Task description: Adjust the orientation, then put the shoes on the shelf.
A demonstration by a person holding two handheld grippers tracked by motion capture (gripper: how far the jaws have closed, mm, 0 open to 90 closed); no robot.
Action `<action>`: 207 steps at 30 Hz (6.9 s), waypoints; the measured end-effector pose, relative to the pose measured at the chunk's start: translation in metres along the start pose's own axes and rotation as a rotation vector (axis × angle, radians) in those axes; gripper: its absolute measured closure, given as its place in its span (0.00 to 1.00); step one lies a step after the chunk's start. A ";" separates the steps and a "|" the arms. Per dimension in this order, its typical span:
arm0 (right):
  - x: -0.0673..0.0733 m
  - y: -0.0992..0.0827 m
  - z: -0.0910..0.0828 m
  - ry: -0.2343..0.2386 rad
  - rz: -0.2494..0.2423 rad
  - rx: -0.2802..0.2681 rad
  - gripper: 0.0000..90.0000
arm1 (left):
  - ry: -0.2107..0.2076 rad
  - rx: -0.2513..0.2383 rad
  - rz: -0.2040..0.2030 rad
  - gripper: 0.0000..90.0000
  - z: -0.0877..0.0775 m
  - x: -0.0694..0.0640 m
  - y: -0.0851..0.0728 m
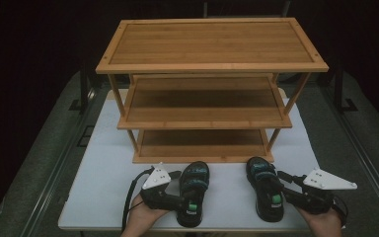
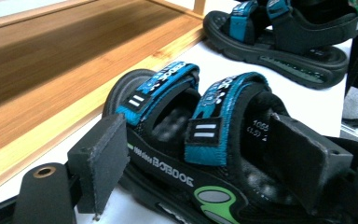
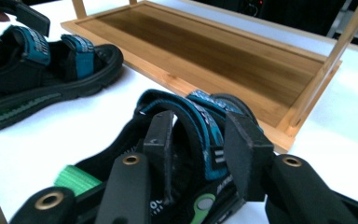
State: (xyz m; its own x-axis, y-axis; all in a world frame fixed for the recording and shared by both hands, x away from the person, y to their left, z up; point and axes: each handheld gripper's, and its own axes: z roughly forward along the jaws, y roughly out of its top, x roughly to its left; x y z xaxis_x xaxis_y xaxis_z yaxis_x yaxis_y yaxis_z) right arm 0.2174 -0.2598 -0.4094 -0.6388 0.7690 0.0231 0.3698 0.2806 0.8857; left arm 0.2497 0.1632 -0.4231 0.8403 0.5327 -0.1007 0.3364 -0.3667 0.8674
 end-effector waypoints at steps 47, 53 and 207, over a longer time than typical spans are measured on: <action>0.004 -0.006 0.013 -0.132 0.023 0.080 0.84 | 0.014 0.009 0.004 0.81 -0.010 0.006 -0.004; 0.002 -0.006 0.013 -0.121 0.052 0.066 0.84 | 0.010 0.002 -0.003 0.82 -0.010 0.006 -0.005; 0.037 0.054 0.132 -0.223 0.058 -0.101 0.66 | 0.317 -0.173 -0.101 0.63 0.035 0.045 0.023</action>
State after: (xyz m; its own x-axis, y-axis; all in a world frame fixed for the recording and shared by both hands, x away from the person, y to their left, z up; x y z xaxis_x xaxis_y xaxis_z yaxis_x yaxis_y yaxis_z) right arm 0.3021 -0.1405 -0.4221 -0.4498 0.8930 -0.0178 0.3247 0.1820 0.9281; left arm 0.3100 0.1520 -0.4249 0.6240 0.7792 -0.0580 0.3114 -0.1800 0.9331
